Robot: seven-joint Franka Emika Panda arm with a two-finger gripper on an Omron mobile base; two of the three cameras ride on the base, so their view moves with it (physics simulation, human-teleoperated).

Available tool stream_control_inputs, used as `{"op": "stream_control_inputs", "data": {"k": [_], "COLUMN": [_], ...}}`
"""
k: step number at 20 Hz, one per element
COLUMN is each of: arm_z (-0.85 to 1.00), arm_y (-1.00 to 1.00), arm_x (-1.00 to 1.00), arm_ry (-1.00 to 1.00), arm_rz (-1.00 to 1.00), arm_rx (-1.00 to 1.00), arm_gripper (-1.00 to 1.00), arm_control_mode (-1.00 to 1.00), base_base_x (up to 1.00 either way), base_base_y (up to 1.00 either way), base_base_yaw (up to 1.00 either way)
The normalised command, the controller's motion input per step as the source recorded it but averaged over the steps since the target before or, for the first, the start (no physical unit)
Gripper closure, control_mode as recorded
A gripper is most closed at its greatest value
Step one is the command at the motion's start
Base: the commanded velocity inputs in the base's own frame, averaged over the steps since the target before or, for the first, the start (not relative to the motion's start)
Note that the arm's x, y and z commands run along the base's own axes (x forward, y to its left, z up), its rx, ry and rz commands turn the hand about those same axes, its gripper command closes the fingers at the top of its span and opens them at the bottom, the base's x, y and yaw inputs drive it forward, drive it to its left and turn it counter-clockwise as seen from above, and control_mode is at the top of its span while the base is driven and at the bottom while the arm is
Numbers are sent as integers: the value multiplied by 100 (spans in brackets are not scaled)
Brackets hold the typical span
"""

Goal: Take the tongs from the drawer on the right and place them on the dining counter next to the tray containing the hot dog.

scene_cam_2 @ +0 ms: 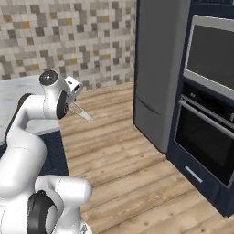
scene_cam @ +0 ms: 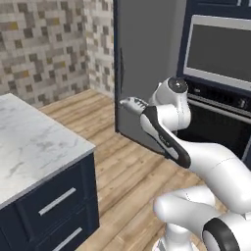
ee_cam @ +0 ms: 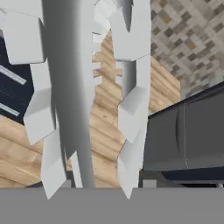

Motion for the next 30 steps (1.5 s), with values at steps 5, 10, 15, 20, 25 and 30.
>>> {"op": "stream_control_inputs", "data": {"k": [5,10,15,20,25,30], "arm_z": [0,0,0,0,0,0], "arm_y": [0,0,0,0,0,0], "arm_x": [0,0,0,0,0,0], "arm_ry": [0,0,0,0,0,0], "arm_rz": [0,0,0,0,0,0], "arm_rx": [0,0,0,0,0,0], "arm_gripper": [100,100,100,100,100,100], "arm_control_mode": [100,100,100,100,100,100], "base_base_x": [78,71,42,91,100,100], "base_base_y": [-21,-68,-82,-61,-32,-3], "base_base_yaw": [64,43,25,15,10,13]}}
